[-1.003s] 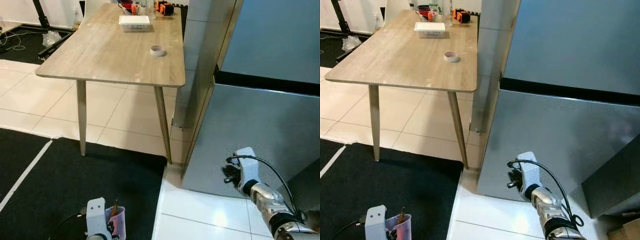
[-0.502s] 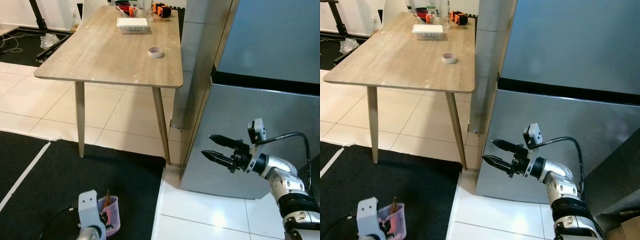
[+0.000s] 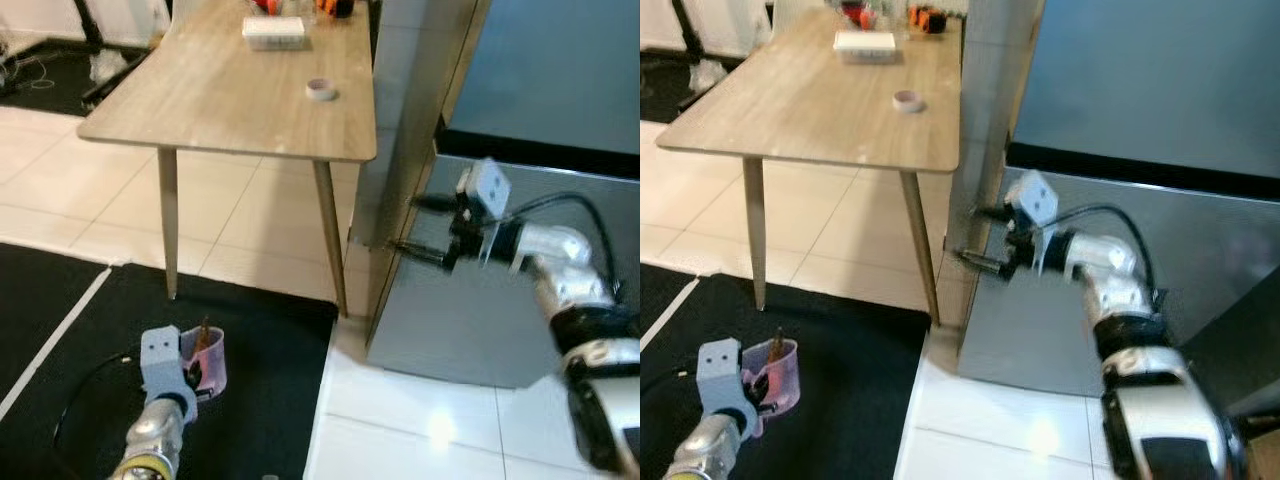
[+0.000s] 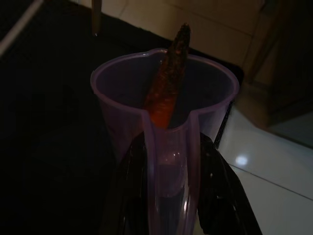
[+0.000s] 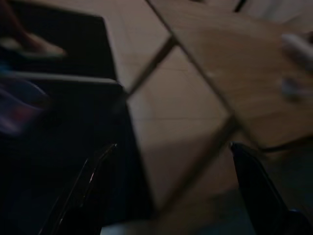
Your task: Restocking fridge
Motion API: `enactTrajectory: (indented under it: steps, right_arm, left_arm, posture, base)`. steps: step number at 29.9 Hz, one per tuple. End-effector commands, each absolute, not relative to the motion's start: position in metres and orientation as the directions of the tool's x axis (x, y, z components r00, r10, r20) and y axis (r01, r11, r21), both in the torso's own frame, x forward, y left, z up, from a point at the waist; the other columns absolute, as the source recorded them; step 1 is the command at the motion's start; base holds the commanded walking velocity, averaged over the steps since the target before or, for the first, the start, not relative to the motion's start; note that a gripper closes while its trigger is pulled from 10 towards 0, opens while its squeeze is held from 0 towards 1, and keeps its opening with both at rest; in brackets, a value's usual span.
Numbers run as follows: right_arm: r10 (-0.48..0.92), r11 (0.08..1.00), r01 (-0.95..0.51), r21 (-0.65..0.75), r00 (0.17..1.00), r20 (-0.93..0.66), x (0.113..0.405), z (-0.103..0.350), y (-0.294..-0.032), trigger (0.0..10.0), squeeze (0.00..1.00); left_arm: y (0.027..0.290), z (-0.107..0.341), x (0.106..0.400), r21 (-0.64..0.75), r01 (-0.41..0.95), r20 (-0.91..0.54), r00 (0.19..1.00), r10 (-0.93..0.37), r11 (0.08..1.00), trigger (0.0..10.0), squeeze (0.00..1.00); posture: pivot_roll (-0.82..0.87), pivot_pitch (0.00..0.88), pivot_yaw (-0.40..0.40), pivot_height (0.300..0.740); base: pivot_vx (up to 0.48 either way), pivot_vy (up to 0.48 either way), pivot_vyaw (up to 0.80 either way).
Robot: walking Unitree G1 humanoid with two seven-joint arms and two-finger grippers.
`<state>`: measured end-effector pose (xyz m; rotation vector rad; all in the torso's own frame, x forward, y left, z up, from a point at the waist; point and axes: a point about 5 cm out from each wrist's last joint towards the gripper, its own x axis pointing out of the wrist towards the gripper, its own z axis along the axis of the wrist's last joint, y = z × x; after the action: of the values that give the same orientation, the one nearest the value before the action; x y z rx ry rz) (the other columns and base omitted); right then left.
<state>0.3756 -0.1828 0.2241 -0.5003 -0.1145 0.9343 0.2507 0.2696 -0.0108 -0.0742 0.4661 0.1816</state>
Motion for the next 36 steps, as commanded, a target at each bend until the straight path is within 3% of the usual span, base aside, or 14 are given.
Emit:
enactTrajectory:
  steps: [1,2,8,10,21,26,30,31,33,36]
  right_arm:
    - [0.728,0.466,-0.709,-0.53,0.647,-0.226,0.378,0.221,-0.191,10.0,1.0]
    - [0.706,0.454,-0.69,-0.564,0.665,-0.246,0.38,0.226,-0.196,10.0,0.0]
    - [0.68,0.438,-0.633,-0.639,0.698,-0.225,0.383,0.25,-0.207,10.0,0.0]
    - [0.621,0.433,-0.526,-0.732,0.763,-0.18,0.389,0.275,-0.209,10.0,0.0]
    - [0.452,0.455,-0.374,-0.808,0.879,-0.152,0.403,0.28,-0.21,10.0,0.0]
    - [0.426,0.424,-0.379,-0.823,0.885,-0.188,0.406,0.275,-0.208,10.0,0.0]
    - [0.39,0.404,-0.347,-0.846,0.902,-0.184,0.408,0.279,-0.209,10.0,0.0]
    - [0.39,0.404,-0.347,-0.846,0.902,-0.184,0.408,0.279,-0.209,10.0,0.0]
    - [0.363,0.409,-0.323,-0.854,0.916,-0.173,0.408,0.282,-0.214,10.0,0.0]
    - [0.36,0.406,-0.321,-0.855,0.917,-0.173,0.408,0.284,-0.215,10.0,0.0]
  left_arm:
    - [0.276,-0.001,0.255,-0.008,-0.174,-0.405,0.901,0.156,0.985,10.0,0.0]
    - [0.277,0.0,0.256,0.004,-0.166,-0.397,0.905,0.154,0.986,10.0,0.0]
    - [0.273,0.004,0.259,0.031,-0.109,-0.36,0.926,0.113,0.994,10.0,0.0]
    - [0.268,0.01,0.265,0.054,-0.058,-0.324,0.943,0.073,0.997,10.0,0.0]
    - [0.256,0.031,0.285,0.104,0.063,-0.224,0.974,-0.038,0.993,10.0,0.0]
    - [0.247,0.035,0.288,0.109,0.134,-0.191,0.975,-0.112,0.985,10.0,0.0]
    - [0.233,0.043,0.291,0.11,0.326,-0.157,0.939,-0.307,0.939,10.0,0.0]
    - [0.233,0.043,0.291,0.11,0.326,-0.157,0.939,-0.307,0.939,10.0,0.0]
    - [0.228,0.051,0.291,0.133,0.453,-0.14,0.889,-0.435,0.882,10.0,0.0]
    - [0.231,0.058,0.291,0.152,0.5,-0.133,0.865,-0.483,0.853,10.0,0.0]
  posture:
    - [0.1,0.11,-0.068,0.74]
    - [0.1,0.124,-0.07,0.74]
    - [0.11,0.14,-0.071,0.74]
    - [0.1,0.153,-0.069,0.74]
    - [0.11,0.165,-0.077,0.74]
    - [0.11,0.166,-0.082,0.74]
    - [0.1,0.167,-0.093,0.74]
    - [0.1,0.167,-0.093,0.74]
    - [0.11,0.166,-0.098,0.74]
    - [0.11,0.166,-0.098,0.74]
  base:
    - [0.0,0.0,0.0]
    - [0.0,0.0,0.0]
    - [0.0,0.0,0.0]
    - [0.0,0.0,0.0]
    - [0.0,0.0,0.0]
    - [0.0,0.0,0.0]
    - [0.0,0.0,0.0]
    - [0.0,0.0,0.0]
    - [0.0,0.0,0.0]
    - [0.0,0.0,0.0]
